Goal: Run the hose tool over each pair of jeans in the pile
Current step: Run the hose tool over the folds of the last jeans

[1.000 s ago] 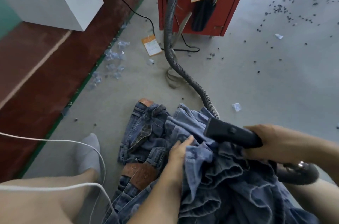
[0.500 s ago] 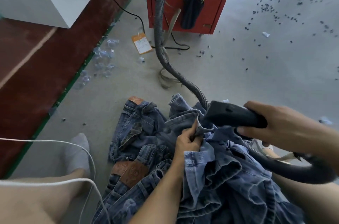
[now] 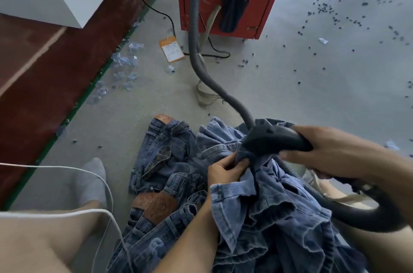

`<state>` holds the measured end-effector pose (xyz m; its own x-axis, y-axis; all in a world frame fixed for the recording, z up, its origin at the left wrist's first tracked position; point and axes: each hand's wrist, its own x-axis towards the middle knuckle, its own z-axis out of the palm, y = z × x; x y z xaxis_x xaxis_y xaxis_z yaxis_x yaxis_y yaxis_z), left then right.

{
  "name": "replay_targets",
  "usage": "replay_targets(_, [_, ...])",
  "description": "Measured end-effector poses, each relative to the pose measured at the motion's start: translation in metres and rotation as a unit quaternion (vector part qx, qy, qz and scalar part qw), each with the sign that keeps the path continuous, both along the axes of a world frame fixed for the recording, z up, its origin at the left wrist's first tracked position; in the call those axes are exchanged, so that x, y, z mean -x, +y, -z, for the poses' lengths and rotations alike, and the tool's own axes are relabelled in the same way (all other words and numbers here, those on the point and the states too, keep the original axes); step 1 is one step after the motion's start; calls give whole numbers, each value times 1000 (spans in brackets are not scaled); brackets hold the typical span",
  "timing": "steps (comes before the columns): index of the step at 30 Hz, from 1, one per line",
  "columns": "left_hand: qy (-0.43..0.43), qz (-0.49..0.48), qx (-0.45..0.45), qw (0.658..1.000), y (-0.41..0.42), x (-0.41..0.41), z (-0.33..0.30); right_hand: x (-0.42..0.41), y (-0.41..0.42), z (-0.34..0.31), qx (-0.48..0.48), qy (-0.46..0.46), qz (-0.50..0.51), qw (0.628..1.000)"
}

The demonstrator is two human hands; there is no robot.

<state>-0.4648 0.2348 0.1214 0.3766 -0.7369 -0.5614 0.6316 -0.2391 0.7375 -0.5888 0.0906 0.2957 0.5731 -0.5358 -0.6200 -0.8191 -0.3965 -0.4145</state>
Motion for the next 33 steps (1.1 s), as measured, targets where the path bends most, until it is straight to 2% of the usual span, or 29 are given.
replay_targets(3, [17,16,7,1000,1,4,-5,-13,5,14,18,26,-34,999])
replay_targets(9, [15,6,21,1000,8,1,-5,-11,-17,0,84,-30,57,994])
replay_targets(11, [29,5,30,999,7,2,-7,4,-14,-14,49,-44,34,997])
replay_targets(13, [24,3,20,1000,5,1,-8,9,-3,-22,23,-15,-14,1000])
replay_targets(15, [5,17,19,1000,4,1,-7,2,9,-14,42,38,-93,994])
replay_targets(17, [-12,36,18,999,6,2,-7,-10,15,4,88,67,-131,985])
replay_targets(21, [-48,43,15,998,8,1,-7,-24,4,12,152,17,-46,987])
replay_targets(23, [-80,46,8,996,7,0,-5,-18,-4,-1,143,-13,-24,989])
replay_targets(25, [-91,45,-5,995,5,2,-4,-10,-1,-13,97,-19,-50,994])
replay_targets(27, [-118,48,-28,991,4,4,-4,-9,9,-14,60,17,-101,993])
replay_targets(29, [-164,62,-34,984,5,7,-3,-17,13,-1,72,35,-129,988])
replay_targets(33, [-177,67,-2,982,13,8,-8,-34,-2,4,139,15,-15,990])
